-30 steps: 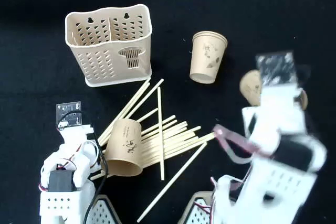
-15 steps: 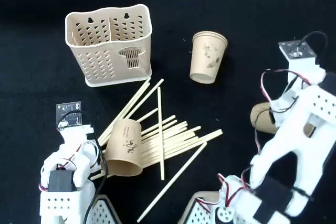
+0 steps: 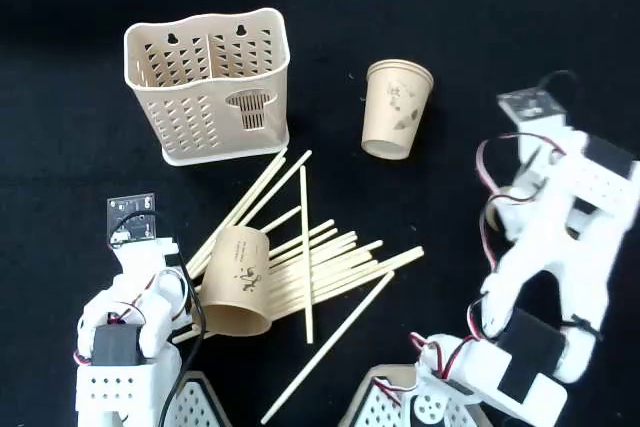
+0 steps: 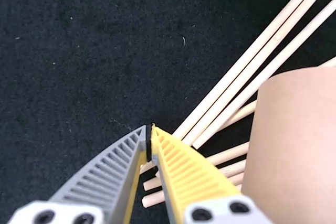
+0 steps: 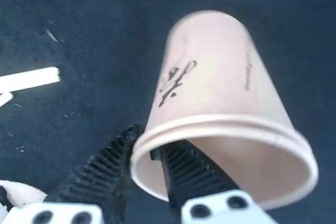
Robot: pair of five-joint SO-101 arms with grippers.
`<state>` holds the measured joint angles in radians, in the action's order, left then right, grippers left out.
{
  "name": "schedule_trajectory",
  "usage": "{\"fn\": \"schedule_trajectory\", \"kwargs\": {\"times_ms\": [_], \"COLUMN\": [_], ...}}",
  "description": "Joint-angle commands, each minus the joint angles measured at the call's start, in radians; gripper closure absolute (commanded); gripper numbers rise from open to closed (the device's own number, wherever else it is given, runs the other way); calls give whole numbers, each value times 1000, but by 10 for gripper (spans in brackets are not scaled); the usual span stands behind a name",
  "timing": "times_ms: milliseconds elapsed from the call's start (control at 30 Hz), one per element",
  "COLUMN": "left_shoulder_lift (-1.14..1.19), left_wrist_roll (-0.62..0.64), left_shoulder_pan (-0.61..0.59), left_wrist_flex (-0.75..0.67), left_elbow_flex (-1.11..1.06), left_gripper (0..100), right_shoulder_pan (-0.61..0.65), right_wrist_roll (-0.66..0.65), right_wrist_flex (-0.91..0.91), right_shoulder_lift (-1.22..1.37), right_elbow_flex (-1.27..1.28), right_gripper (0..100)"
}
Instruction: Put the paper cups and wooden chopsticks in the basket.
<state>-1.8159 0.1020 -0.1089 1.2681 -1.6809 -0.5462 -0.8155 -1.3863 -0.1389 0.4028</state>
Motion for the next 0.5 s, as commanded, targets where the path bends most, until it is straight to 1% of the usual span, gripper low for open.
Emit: {"fn": "schedule_trajectory", "kwargs": {"times_ms": [0, 133, 333, 467], "left_shoulder_lift": [-5, -5, -5, -5], "left_wrist_roll": [-2, -2, -2, -2], "left_shoulder_pan": [4, 4, 4, 4], "left_wrist_flex": [5, 5, 5, 5], "left_elbow_flex": [-16, -16, -16, -16], "left_gripper": [968, 968, 968, 968], "right_shoulder_pan": [77, 130, 130, 129], "right_wrist_roll": [-9, -3, -9, -5], "right_wrist_flex": [37, 37, 38, 38], "right_shoulder_lift": [-51, -111, -205, -259], "right_elbow_flex": [48, 62, 58, 58], "right_gripper": [983, 964, 817, 804]}}
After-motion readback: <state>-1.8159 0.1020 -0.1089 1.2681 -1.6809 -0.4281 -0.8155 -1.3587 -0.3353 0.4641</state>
